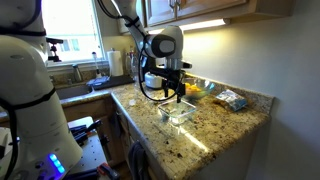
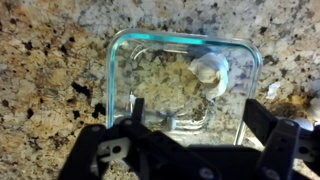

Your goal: Remove all the garlic from the glass bowl and put them on the counter

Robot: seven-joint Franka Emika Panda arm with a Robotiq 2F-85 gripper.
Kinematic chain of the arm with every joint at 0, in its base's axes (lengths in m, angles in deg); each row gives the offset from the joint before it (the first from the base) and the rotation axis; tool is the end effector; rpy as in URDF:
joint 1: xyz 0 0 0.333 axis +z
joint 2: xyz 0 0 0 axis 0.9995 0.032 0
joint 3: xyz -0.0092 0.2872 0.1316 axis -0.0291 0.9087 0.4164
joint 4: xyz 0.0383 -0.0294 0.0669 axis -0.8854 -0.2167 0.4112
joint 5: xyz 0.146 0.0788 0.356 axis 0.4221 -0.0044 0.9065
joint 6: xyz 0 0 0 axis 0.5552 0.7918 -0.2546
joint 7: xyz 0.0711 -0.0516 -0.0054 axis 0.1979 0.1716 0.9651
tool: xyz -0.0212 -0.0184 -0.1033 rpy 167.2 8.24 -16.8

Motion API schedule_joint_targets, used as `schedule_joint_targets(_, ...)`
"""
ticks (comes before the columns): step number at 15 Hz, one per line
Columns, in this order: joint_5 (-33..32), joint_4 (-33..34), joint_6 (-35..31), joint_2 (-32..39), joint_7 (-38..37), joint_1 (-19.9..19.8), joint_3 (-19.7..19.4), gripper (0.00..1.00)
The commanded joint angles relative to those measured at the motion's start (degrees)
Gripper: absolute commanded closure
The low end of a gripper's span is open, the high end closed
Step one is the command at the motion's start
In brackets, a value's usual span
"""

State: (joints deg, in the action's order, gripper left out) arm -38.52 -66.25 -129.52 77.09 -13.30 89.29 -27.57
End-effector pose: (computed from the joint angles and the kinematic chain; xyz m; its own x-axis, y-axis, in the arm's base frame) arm 0.5113 0.0034 0.2419 0.9950 0.0992 -0.0079 0.0991 -0.9950 -0.0109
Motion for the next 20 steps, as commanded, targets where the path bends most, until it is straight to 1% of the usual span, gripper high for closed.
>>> schedule_joint_targets(1, 0.06, -2.44, -4.96, 0.64, 4.81, -2.11, 0.65, 0.0)
schedule_joint_targets(4, 0.49, -2.5, -8.67, 2.71, 7.91, -2.98, 1.29, 0.0)
schedule_joint_targets(7, 0.6, -1.94, -9.01, 4.75, 9.09, -3.39, 1.89, 0.0)
schedule_joint_targets(14, 1.32, -1.74, -9.26, 6.7, 11.69, -4.14, 4.49, 0.0)
schedule_joint_targets(20, 0.81, -1.76, -10.65, 7.69, 13.79, -4.74, 5.17, 0.0)
